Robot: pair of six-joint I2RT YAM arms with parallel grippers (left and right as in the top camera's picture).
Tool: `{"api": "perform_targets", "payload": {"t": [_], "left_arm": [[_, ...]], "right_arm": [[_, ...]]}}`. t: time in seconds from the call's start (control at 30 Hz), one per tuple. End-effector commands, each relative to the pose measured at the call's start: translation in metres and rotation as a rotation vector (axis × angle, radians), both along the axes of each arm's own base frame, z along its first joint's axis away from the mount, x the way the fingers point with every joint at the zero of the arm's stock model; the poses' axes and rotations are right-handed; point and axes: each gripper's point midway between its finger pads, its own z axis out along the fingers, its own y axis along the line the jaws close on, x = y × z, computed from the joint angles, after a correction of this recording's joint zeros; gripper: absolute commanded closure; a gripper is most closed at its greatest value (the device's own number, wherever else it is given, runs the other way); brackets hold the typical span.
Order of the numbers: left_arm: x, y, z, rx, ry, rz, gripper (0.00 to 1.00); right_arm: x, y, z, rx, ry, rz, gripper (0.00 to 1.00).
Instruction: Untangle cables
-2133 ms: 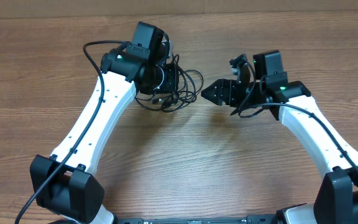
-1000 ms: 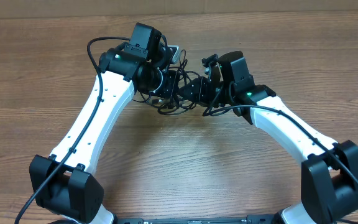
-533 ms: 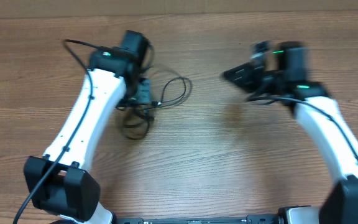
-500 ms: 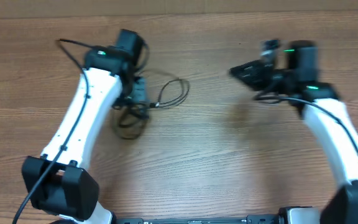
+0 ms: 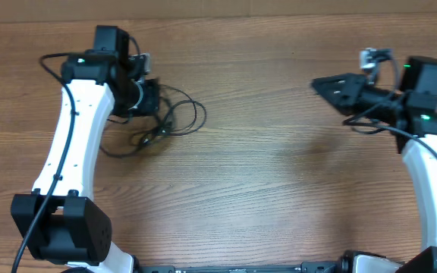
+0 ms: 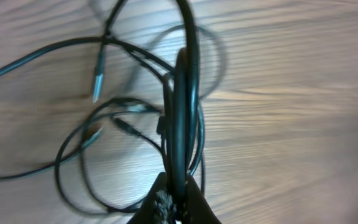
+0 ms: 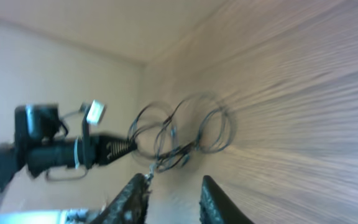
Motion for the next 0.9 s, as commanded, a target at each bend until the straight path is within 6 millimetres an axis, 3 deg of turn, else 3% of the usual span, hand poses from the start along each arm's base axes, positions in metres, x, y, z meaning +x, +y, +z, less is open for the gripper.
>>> {"api": "perform_targets", "payload": {"t": [0.0,0.2,0.37,0.53,0.7,0.87], "left_arm": [[-0.007,-0.045,0.023,-0.139,-0.074,-0.186,0.96],[-0.017,-0.076,0.024,-0.134,-0.095,-0.306,0.96],[-0.022,-0.09,0.024,-0.135,-0.099,-0.351,0.96],[-0.025,-0.094,0.024,-0.136,-0.098,-0.363,0.96],[-0.025,-0.099,0.027,-0.165,-0.102,-0.372,0.96],[-0.024,-0.107,0.032,-0.214,-0.118,-0.388,0.96]], "right_arm": [[-0.016,0.038,-0.004,0.01,0.002,0.121,0.74],[-0.035,0.1,-0.027,0.048,0.152,0.263,0.69],[-0.033,0.138,-0.056,0.084,0.289,0.308,0.69],[-0.023,0.154,-0.087,0.098,0.374,0.311,0.7],[-0.028,0.163,-0.113,0.107,0.468,0.335,0.72],[-0.026,0.173,-0.118,0.115,0.468,0.346,0.73]]}}
